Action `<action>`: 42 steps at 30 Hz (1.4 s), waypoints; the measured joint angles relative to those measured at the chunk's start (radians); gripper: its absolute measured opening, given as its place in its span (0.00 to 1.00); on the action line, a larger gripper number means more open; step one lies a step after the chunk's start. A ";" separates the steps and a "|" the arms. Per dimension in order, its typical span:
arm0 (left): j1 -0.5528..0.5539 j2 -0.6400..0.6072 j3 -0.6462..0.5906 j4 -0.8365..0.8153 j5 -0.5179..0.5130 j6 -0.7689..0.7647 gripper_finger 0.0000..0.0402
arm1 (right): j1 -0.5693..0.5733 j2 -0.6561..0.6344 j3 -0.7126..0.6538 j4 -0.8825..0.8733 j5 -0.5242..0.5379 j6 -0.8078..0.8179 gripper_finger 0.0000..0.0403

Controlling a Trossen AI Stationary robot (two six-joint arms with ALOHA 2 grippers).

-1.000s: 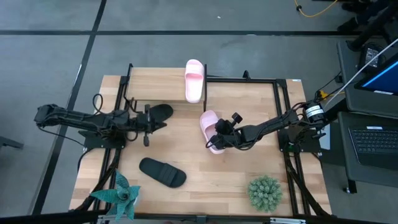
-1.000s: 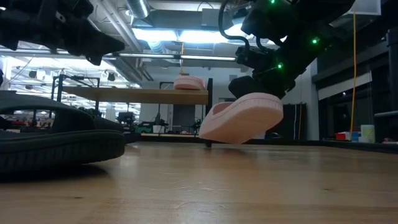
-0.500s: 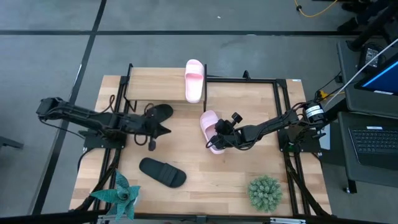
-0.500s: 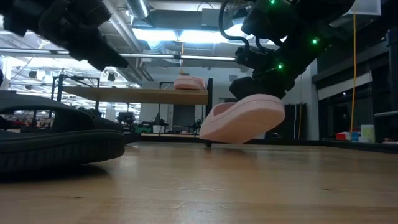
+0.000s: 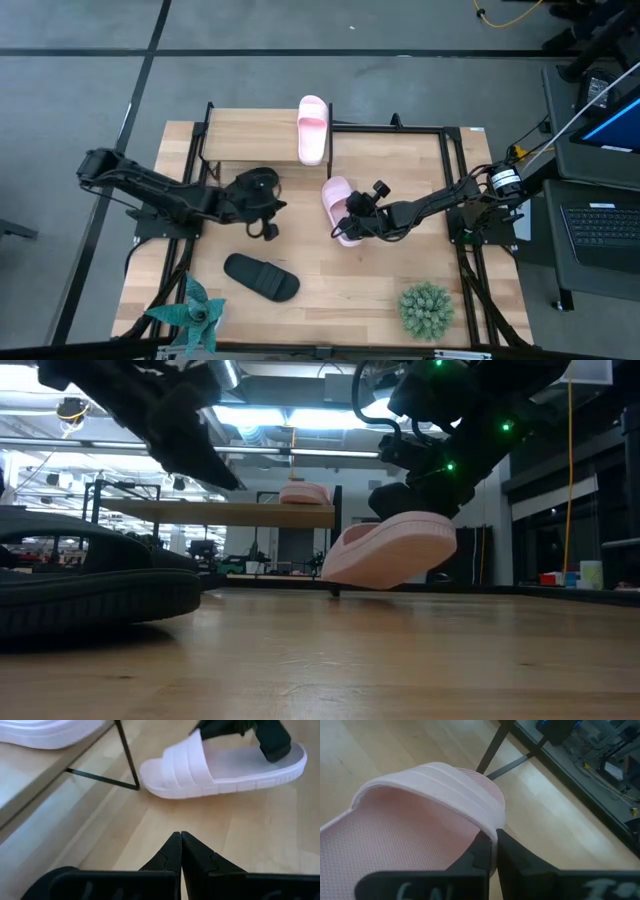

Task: Pick and place slides into the shelf
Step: Put the pink slide on the shelf

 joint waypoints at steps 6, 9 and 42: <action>-0.011 0.143 0.104 0.001 0.026 0.099 0.00 | 0.000 0.000 0.000 0.002 0.004 -0.003 0.04; -0.012 0.202 0.170 0.005 0.030 0.172 0.00 | 0.000 0.000 0.000 0.002 0.013 -0.003 0.04; 0.058 0.387 0.260 0.252 0.092 0.383 0.01 | 0.000 0.000 0.000 0.002 0.029 -0.001 0.04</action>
